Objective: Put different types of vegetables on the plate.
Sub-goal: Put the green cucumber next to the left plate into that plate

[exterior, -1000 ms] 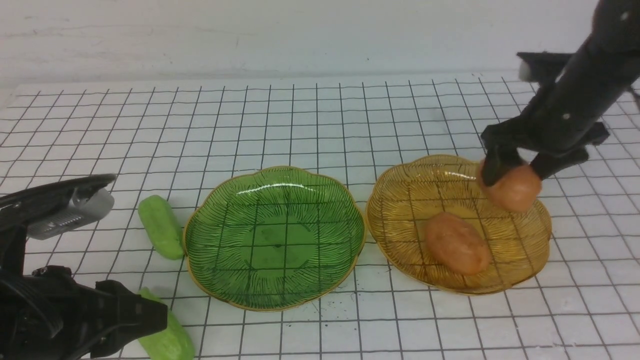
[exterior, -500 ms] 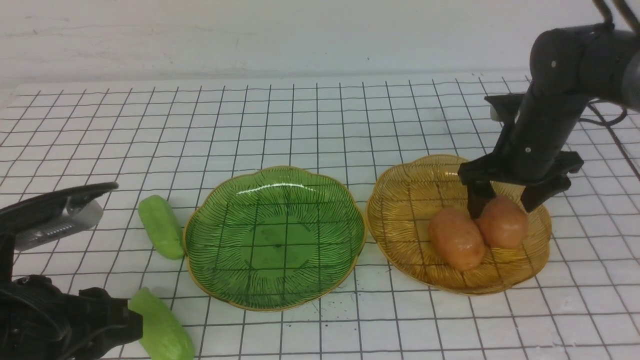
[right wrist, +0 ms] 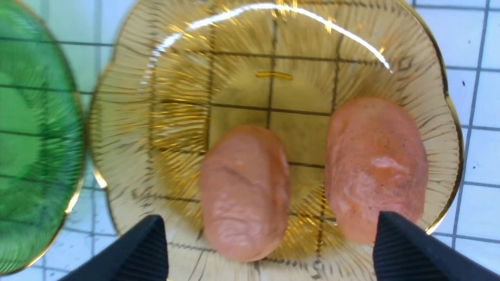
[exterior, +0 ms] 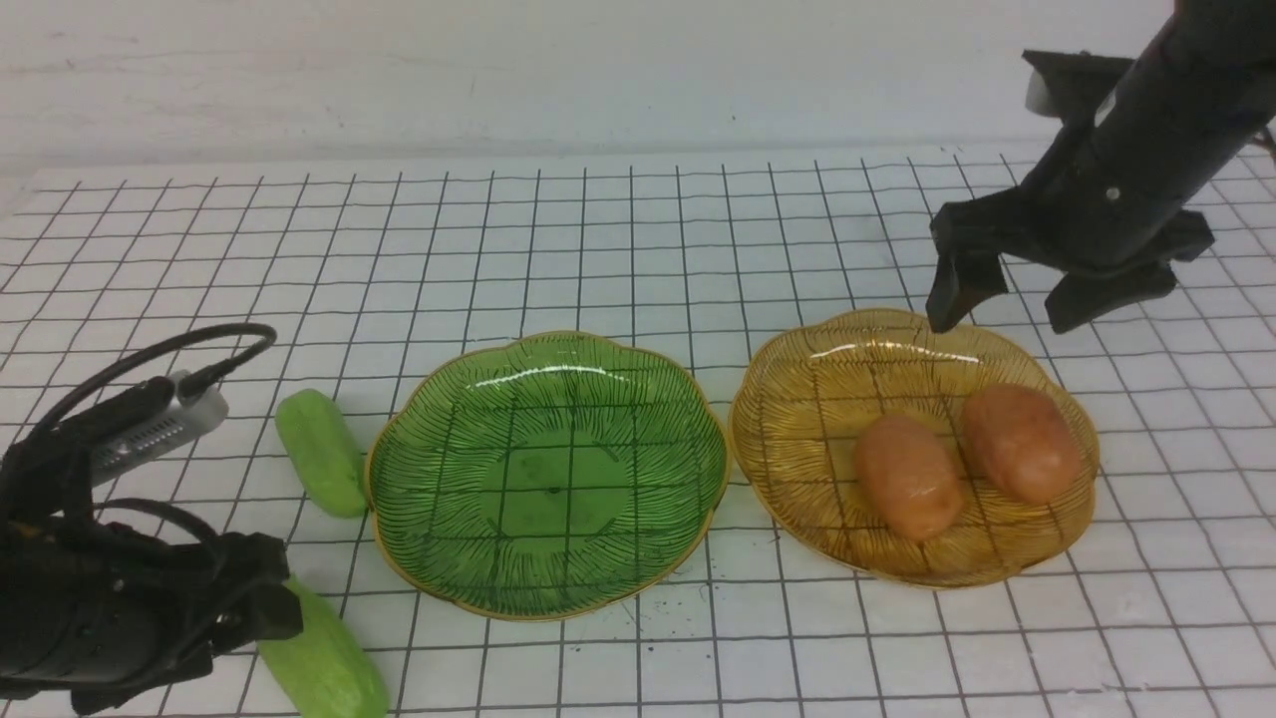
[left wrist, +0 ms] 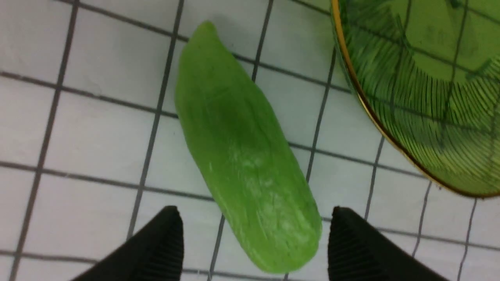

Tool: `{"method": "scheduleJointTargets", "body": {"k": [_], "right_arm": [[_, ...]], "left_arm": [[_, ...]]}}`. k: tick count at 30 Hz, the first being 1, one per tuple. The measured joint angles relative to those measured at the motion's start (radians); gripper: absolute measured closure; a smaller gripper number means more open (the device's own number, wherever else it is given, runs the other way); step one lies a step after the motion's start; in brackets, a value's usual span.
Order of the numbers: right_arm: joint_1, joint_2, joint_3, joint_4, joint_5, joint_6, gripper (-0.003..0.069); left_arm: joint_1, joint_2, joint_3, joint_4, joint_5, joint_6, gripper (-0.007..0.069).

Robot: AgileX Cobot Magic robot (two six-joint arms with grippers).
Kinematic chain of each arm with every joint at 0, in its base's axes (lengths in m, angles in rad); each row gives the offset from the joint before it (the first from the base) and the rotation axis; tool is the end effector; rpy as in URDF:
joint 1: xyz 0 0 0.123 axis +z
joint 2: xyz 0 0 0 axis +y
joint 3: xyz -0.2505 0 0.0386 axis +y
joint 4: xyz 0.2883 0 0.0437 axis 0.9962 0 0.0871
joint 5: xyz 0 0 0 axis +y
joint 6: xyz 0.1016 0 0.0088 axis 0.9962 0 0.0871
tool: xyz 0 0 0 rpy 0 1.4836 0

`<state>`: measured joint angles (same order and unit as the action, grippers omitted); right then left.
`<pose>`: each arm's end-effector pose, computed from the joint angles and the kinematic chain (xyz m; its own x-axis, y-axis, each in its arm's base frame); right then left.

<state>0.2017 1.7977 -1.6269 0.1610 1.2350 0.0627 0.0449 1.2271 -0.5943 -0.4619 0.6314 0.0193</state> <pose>0.3995 0.0975 0.2549 -0.9687 -0.0811 -0.2348 -0.1242 0.9767 0.1748 0.2535 -0.0155 0.1478 -0.8676 -0.3817 -0.3187 -0.2545 0.8915 -0.3749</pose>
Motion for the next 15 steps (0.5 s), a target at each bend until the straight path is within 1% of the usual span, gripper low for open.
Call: {"method": "scheduleJointTargets", "body": {"k": [7,13,15], "right_arm": [[0.000,-0.002,0.000,0.000,0.002,-0.011,0.0081],[0.001,-0.002,0.000,0.008,0.002,-0.012,0.0090],[0.001,-0.002,0.000,0.015,0.002,-0.014,0.0092]], "left_arm": [[0.000,0.147,-0.001,-0.073,-0.065,0.000,0.0177],[0.000,0.229,-0.009,-0.135,-0.094,0.000,0.0177],[0.000,0.246,-0.010,-0.130,-0.110,0.000,0.0179]]}}
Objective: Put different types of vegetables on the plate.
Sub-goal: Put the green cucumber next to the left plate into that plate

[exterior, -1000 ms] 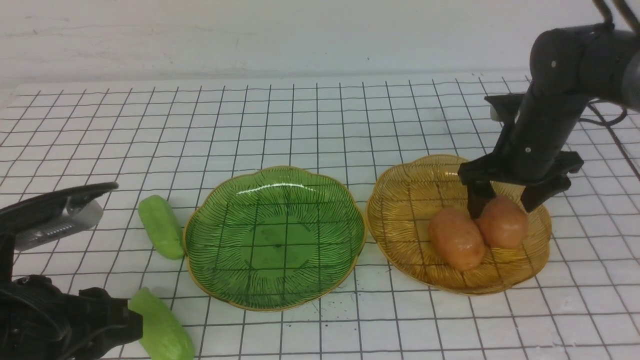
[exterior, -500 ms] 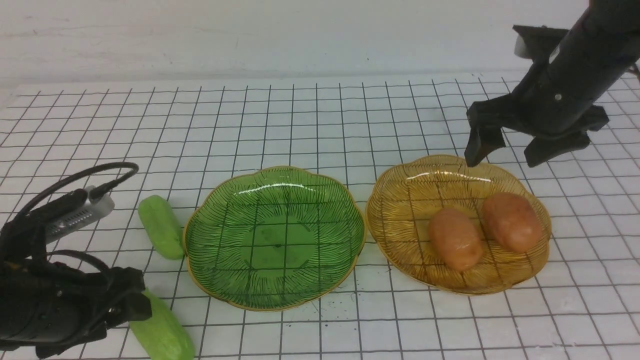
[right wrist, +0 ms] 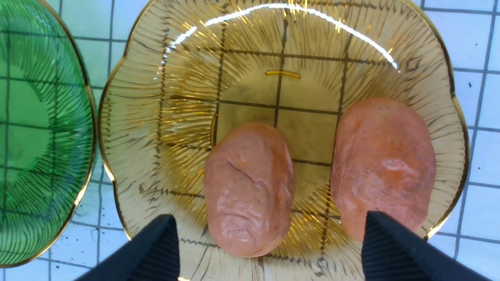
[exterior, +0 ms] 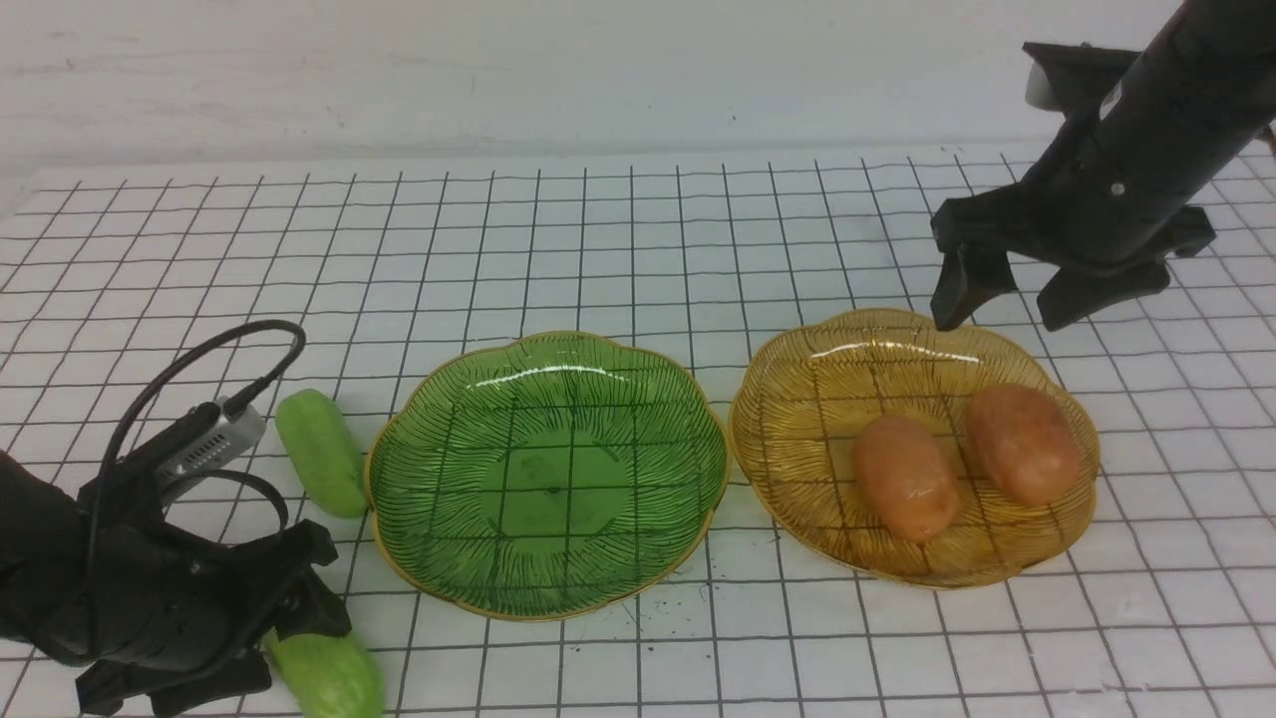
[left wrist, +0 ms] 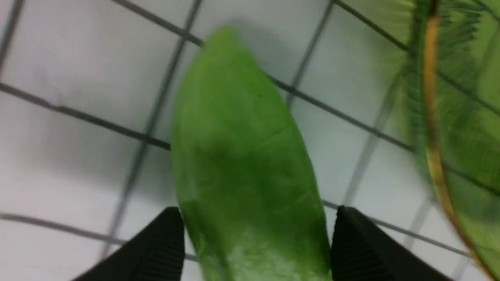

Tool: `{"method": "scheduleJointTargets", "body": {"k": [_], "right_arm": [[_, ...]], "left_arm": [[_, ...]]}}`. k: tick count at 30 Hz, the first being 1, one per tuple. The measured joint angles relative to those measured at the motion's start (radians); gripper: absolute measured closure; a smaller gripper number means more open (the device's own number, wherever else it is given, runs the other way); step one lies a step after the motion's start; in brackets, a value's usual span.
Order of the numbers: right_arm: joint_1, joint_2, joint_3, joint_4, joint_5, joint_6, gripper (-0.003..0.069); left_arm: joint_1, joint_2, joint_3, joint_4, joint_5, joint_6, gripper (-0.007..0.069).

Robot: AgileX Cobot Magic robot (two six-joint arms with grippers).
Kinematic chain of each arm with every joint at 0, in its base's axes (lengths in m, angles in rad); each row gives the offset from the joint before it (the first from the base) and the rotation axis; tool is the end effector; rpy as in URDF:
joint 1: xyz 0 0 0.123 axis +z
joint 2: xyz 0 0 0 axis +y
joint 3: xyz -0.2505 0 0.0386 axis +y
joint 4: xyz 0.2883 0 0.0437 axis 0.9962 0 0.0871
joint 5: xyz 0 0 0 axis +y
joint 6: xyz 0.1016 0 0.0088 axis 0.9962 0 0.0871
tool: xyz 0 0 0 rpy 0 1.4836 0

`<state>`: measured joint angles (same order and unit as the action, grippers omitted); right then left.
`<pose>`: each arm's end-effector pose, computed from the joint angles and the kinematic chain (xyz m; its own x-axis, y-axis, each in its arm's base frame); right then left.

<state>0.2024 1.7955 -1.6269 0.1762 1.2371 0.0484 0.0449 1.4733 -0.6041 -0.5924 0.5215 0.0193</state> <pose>0.3987 0.0991 0.2560 -0.9675 -0.0914 -0.2358 -0.1373 0.9728 0.1863 0.2675 -0.0164 0.0918 -0.8459 -0.5065 -0.1669 -0.4141 0.8210 -0.3930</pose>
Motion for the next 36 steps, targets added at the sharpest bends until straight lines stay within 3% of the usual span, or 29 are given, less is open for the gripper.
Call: {"method": "scheduleJointTargets", "body": {"k": [12,16,21,23,27,36], "right_arm": [[0.003,0.000,0.000,0.012,0.000,-0.024,0.0092],[0.003,-0.006,0.001,0.032,0.001,-0.033,0.0095],[0.006,-0.066,0.005,0.060,0.003,-0.060,0.0120],[0.006,-0.162,0.025,0.065,0.005,-0.072,0.0155],[0.006,-0.264,0.069,0.066,0.009,-0.076,0.0198],[0.006,-0.386,0.236,0.065,0.012,-0.086,0.0250]], "left_arm": [[0.001,0.011,0.000,0.005,-0.006,0.057,0.0227],[0.040,-0.050,-0.037,0.068,0.111,0.134,0.0228],[0.054,-0.108,-0.169,0.086,0.265,0.151,0.0230],[0.016,-0.101,-0.293,0.084,0.356,0.147,0.0230],[-0.076,-0.026,-0.419,0.080,0.332,0.140,0.0230],[-0.182,0.221,-0.628,0.084,0.309,0.139,0.0230]]}}
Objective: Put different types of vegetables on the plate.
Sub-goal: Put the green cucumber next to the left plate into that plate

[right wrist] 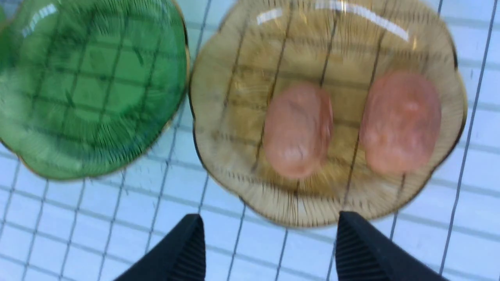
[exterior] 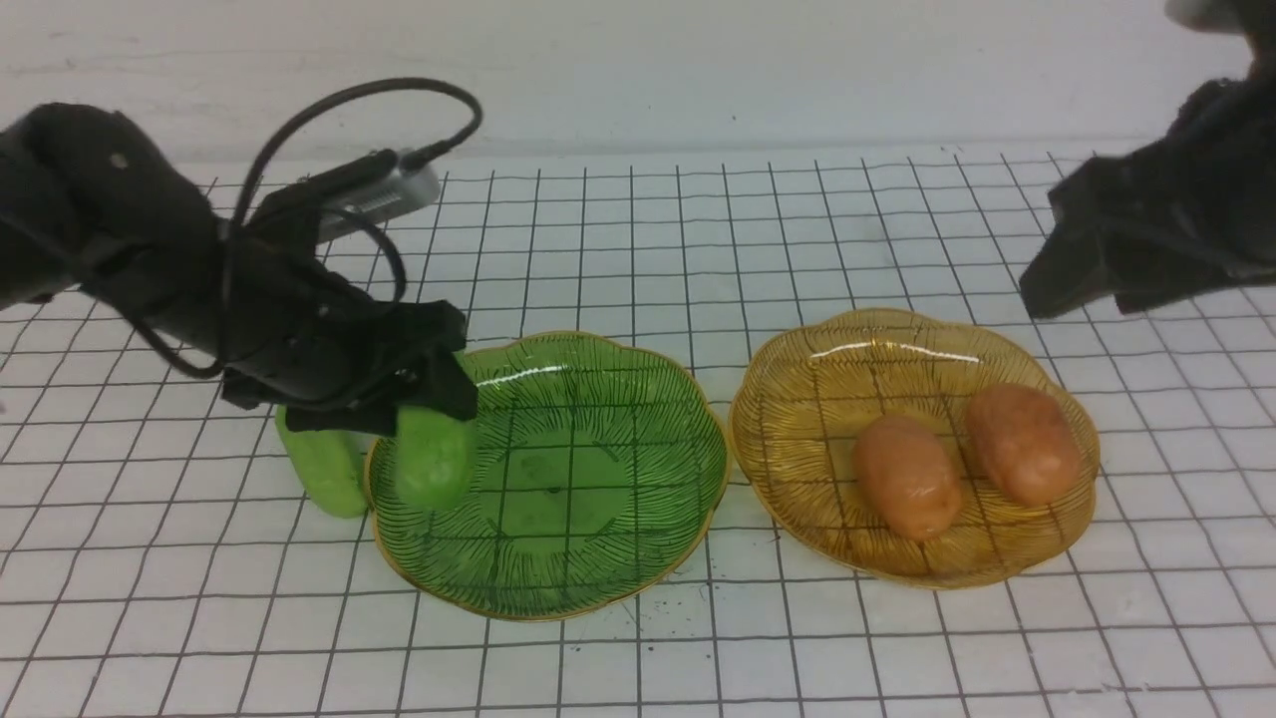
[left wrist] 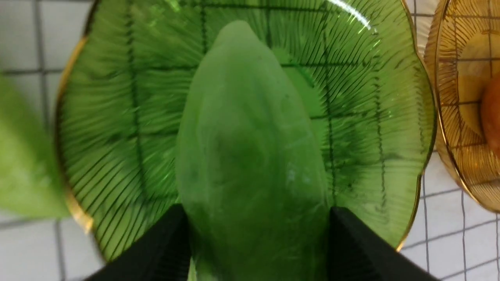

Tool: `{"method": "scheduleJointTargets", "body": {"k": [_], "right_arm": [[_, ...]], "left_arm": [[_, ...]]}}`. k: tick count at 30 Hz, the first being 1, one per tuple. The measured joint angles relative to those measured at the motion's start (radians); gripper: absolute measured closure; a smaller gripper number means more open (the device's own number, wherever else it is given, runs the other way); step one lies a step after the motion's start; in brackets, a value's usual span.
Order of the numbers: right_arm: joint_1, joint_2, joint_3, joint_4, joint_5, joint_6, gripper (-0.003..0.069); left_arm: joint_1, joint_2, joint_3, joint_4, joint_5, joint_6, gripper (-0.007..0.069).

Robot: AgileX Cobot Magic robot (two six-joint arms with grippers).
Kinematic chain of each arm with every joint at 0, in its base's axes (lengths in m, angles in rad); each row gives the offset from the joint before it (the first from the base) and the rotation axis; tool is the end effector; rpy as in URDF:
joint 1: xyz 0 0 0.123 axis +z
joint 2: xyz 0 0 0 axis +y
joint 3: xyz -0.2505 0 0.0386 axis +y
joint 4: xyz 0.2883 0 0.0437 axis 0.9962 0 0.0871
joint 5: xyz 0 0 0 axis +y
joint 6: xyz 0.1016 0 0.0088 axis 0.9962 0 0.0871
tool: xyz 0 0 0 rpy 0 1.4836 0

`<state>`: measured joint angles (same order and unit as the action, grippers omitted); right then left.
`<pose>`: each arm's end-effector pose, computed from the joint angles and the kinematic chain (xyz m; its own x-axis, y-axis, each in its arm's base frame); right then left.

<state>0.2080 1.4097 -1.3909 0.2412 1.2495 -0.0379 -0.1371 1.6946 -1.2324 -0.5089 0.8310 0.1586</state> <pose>0.3137 0.0898 0.3232 -0.9124 -0.1531 -0.3795 -0.2513 0.9416 0.2241 0.3779 -0.0892 0.1910 -0.9366 -0.0589 -0.3454 0.0917 0.9102 -0.4039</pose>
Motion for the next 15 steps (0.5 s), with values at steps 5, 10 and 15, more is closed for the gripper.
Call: {"method": "scheduleJointTargets", "body": {"k": [5,10,15], "right_arm": [[0.000,-0.014,0.118,-0.001,0.002,-0.069,0.0255],[0.001,-0.014,0.153,-0.001,0.002,-0.093,0.0255],[0.001,-0.014,0.153,0.000,0.001,-0.098,0.0255]], "left_arm": [[-0.024,0.121,-0.080,0.011,0.008,0.001,0.0207],[-0.024,0.174,-0.116,0.014,0.028,0.001,0.0095],[-0.023,0.175,-0.158,0.036,0.045,-0.009,0.0015]]}}
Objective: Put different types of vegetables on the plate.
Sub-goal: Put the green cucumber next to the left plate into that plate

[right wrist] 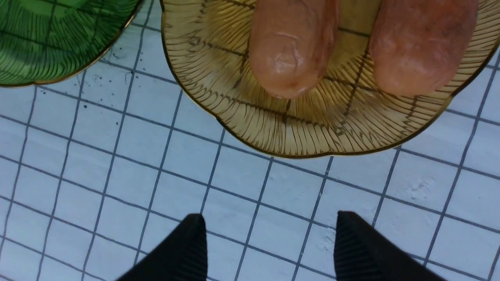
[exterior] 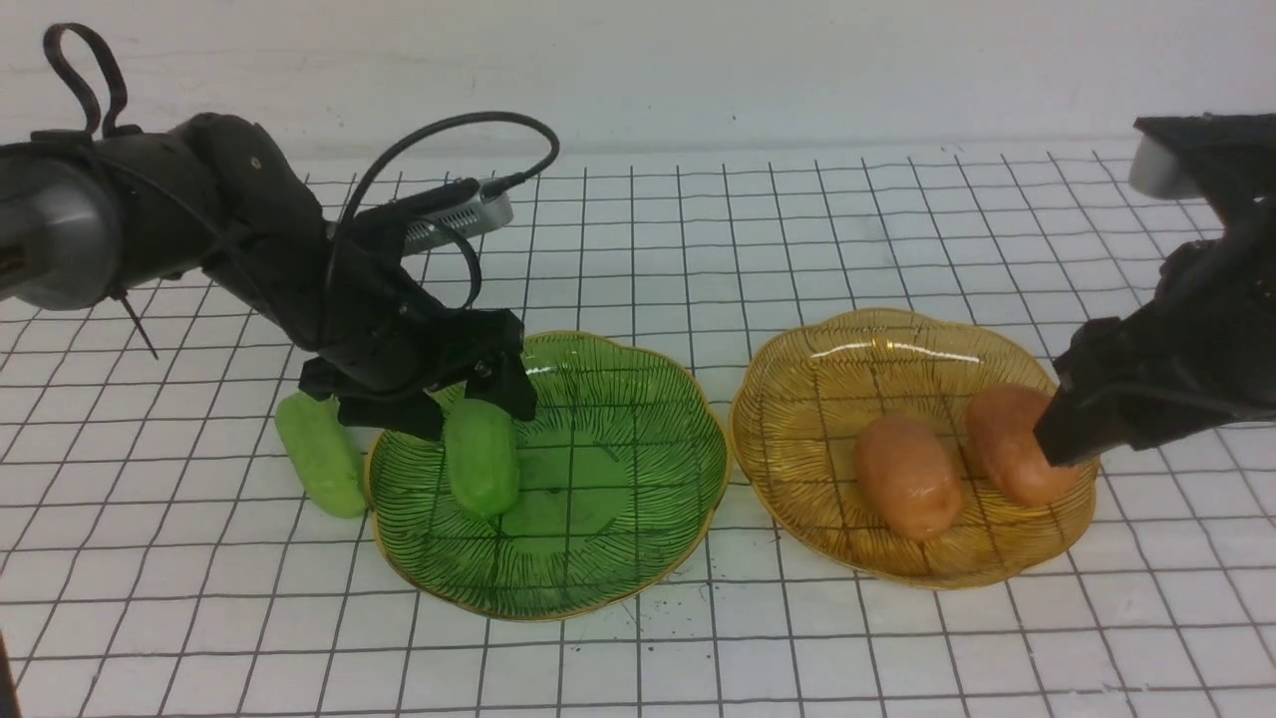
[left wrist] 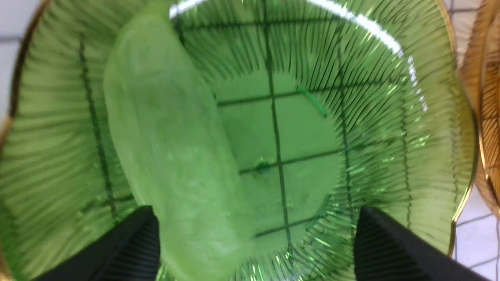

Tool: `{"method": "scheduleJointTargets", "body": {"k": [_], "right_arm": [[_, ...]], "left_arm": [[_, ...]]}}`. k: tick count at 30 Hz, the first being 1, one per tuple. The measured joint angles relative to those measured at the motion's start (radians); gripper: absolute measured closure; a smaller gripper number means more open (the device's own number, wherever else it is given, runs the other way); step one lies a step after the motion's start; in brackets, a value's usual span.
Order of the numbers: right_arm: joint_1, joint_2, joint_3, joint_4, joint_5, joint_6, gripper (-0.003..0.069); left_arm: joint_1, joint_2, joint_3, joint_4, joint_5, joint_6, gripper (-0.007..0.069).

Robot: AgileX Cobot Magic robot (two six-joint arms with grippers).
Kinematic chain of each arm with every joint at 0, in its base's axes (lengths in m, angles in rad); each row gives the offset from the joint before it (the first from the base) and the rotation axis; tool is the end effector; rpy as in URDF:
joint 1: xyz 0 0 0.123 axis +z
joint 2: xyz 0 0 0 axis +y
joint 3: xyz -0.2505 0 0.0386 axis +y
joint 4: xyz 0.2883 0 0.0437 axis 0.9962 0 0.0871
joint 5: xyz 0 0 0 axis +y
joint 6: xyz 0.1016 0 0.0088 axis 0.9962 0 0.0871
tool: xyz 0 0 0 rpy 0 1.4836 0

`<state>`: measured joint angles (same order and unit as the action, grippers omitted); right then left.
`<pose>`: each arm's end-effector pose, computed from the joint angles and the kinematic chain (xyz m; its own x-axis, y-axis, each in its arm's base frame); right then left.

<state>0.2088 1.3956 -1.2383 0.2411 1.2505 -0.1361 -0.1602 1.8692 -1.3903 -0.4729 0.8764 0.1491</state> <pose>0.2997 0.0871 0.2784 -0.9288 -0.2553 -0.2686 -0.3139 0.9274 0.2036 0.4091 -0.1023 0.1676 -0.9561 -0.0035 -0.2931 0.1136 0.9173 -0.3817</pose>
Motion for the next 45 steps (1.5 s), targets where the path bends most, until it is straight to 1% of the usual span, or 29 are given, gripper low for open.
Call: {"method": "scheduleJointTargets", "body": {"k": [2,4,5,7,9,11,13,14,15,17,20,24,27,28,33,36,40,41,42,44,45], "right_arm": [[0.000,0.000,0.000,0.000,0.000,-0.002,0.0255],[0.000,0.000,0.000,0.000,0.000,-0.002,0.0255],[0.000,0.000,0.000,0.000,0.000,-0.002,0.0255],[0.000,0.000,0.000,0.000,0.000,-0.002,0.0255],[0.000,0.000,0.000,0.000,0.000,-0.002,0.0255],[0.000,0.000,0.000,0.000,0.000,-0.002,0.0255],[0.000,0.000,0.000,0.000,0.000,-0.002,0.0255],[0.000,0.000,0.000,0.000,0.000,-0.002,0.0255],[0.000,0.000,0.000,0.000,0.000,-0.002,0.0255],[0.000,0.000,0.000,0.000,0.000,-0.002,0.0255],[0.000,0.000,0.000,0.000,0.000,-0.002,0.0255],[0.000,0.000,0.000,0.000,0.000,-0.002,0.0255],[0.000,0.000,0.000,0.000,0.000,-0.002,0.0255],[0.000,0.000,0.000,0.000,0.000,-0.002,0.0255],[0.000,0.000,0.000,0.000,0.000,-0.002,0.0255],[0.000,0.000,0.000,0.000,-0.001,-0.002,0.0255],[0.000,0.000,0.000,0.004,-0.001,-0.002,0.0257],[0.000,0.000,0.000,0.010,-0.001,-0.002,0.0257],[0.000,0.000,0.000,0.012,-0.001,-0.002,0.0257],[0.000,0.000,0.000,0.035,-0.001,-0.002,0.0258],[0.000,0.000,0.000,0.039,-0.001,-0.002,0.0258]], "left_arm": [[0.013,0.000,-0.034,0.042,0.030,-0.039,0.0012],[0.044,0.000,-0.075,0.127,0.059,-0.113,0.0014],[0.051,0.000,-0.081,0.146,0.063,-0.127,0.0018],[0.090,-0.001,-0.098,0.236,0.077,-0.194,0.0034],[0.120,0.001,-0.101,0.299,0.088,-0.241,0.0047],[0.162,0.013,-0.101,0.359,0.101,-0.316,0.0068],[0.172,0.023,-0.101,0.368,0.108,-0.344,0.0078],[0.180,0.038,-0.101,0.373,0.113,-0.386,0.0088],[0.182,0.040,-0.101,0.374,0.114,-0.391,0.0090],[0.183,0.067,-0.101,0.373,0.114,-0.442,0.0109],[0.183,0.111,-0.101,0.353,0.104,-0.476,0.0132],[0.183,0.154,-0.101,0.333,0.088,-0.482,0.0163],[0.183,0.185,-0.101,0.330,0.089,-0.489,0.0254],[0.183,0.186,-0.105,0.332,0.089,-0.489,0.0266],[0.183,0.182,-0.108,0.339,0.121,-0.488,0.0265],[0.183,0.157,-0.114,0.353,0.152,-0.465,0.0265],[0.183,0.093,-0.161,0.344,0.191,-0.401,0.0265],[0.176,0.060,-0.177,0.328,0.199,-0.351,0.0265],[0.175,0.052,-0.178,0.327,0.200,-0.346,0.0265],[0.140,0.022,-0.184,0.293,0.205,-0.279,0.0265],[0.136,0.022,-0.185,0.289,0.205,-0.275,0.0265]]}}
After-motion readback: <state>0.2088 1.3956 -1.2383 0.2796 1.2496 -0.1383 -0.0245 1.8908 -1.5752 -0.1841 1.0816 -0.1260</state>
